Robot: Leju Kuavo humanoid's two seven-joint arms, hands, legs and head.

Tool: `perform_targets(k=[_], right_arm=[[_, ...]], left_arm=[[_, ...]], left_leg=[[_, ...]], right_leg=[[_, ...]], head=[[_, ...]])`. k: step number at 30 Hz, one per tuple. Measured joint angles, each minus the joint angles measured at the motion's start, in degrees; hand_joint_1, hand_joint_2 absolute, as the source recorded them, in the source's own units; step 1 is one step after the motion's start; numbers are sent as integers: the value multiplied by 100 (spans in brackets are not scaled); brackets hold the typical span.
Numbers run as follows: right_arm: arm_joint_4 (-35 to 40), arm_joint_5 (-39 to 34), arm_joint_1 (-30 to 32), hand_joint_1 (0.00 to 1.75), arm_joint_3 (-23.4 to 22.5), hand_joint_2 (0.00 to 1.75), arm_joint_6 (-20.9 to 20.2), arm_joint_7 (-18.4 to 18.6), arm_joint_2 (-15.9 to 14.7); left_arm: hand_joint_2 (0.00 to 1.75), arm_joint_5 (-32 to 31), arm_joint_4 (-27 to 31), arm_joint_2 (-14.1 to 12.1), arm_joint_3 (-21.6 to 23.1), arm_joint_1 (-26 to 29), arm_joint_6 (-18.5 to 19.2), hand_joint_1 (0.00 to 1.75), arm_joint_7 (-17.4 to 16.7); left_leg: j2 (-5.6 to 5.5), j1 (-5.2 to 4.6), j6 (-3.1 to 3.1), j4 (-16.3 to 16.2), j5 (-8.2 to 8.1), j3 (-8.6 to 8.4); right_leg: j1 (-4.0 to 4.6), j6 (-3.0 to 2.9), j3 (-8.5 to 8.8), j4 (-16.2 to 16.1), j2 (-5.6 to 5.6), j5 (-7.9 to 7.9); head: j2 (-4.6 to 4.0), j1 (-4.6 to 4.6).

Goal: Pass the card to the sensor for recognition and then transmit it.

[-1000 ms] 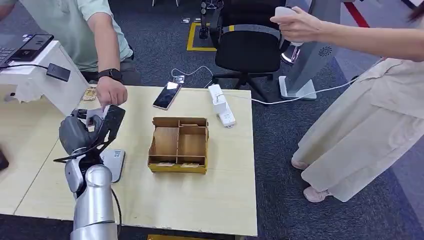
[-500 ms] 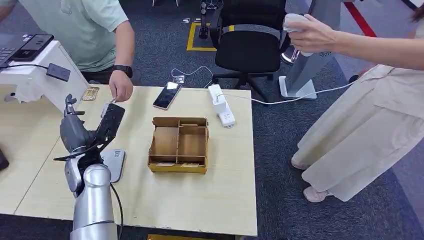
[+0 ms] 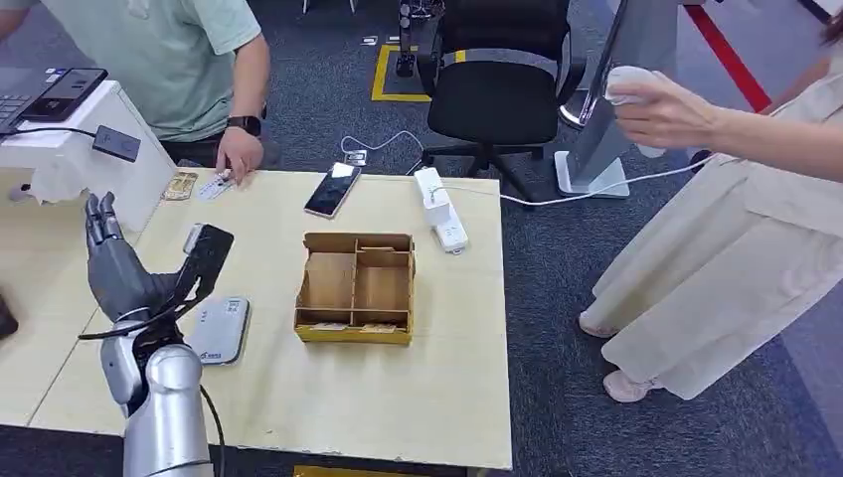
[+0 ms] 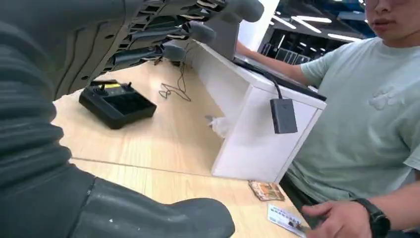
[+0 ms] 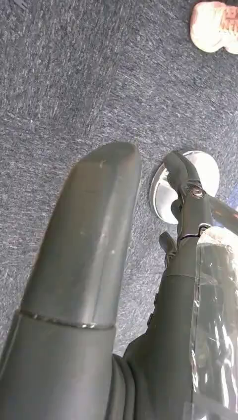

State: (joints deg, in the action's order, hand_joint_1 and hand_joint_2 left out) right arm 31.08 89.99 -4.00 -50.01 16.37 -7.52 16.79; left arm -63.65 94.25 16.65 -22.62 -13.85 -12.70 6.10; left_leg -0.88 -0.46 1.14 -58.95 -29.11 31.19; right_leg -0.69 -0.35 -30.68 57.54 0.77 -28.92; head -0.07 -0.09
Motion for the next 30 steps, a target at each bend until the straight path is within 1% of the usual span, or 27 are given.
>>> perform_targets(k=[2, 5, 11, 14, 18, 20, 23, 27, 30], right_arm=[[-13, -13, 0, 0, -2, 0, 4, -4, 0], [-17, -15, -1, 0, -4, 0, 11, -11, 0], [-31, -17, -5, 0, -7, 0, 13, -17, 0], [-39, -42, -5, 0, -9, 0, 39, -37, 0], [-44, -50, -2, 0, -15, 0, 70, -48, 0], [-46, -55, -2, 0, -28, 0, 83, -59, 0], [-48, -72, 0, 0, -52, 0, 90, -87, 0], [-52, -79, 1, 0, -94, 0, 96, -96, 0], [-52, -79, -3, 0, -129, 0, 103, -103, 0]], left_arm=[[175, -20, 57, -24, 0, 109, 7, 0, 68], [175, -26, 124, -52, 2, 253, 15, 0, 72], [175, -35, 168, -94, 4, 341, 15, 0, 74], [175, -144, 210, -140, 46, 456, 55, 0, 192], [175, -404, 293, -247, 258, 792, 41, 0, 356], [175, -581, 330, -326, 416, 992, 15, 0, 400], [175, -673, 387, -409, 663, 1279, 9, 0, 474], [175, -853, 406, -505, 971, 1584, 11, 0, 481], [175, -1129, 406, -643, 1185, 1749, -2, 0, 457]], left_leg=[[0, 0, 0, 0, 0, 0], [0, 0, 0, 0, 0, 0], [0, 0, 0, 0, 0, -1], [0, 0, 0, 0, 0, -1], [1, 0, 0, 0, -1, 0], [1, 0, 0, 0, -1, 1], [0, 0, 0, 0, -2, 2], [0, -1, 0, 0, -1, 1], [0, 0, 0, 0, -1, 1]], right_leg=[[0, 0, 0, 0, 0, 0], [0, 0, 0, 0, 0, 0], [0, 0, 0, 0, -1, 0], [0, 0, 0, 0, 0, 0], [0, 0, -2, 0, 1, -1], [0, -1, -3, 0, 0, -2], [0, -1, -4, -1, 0, -2], [0, -1, -4, -1, 0, -2], [0, -1, -3, -1, 0, -1]], head=[[0, 0], [0, 0], [0, 0], [0, 0], [0, -2], [0, 0], [0, 0], [0, 0], [0, 0]])
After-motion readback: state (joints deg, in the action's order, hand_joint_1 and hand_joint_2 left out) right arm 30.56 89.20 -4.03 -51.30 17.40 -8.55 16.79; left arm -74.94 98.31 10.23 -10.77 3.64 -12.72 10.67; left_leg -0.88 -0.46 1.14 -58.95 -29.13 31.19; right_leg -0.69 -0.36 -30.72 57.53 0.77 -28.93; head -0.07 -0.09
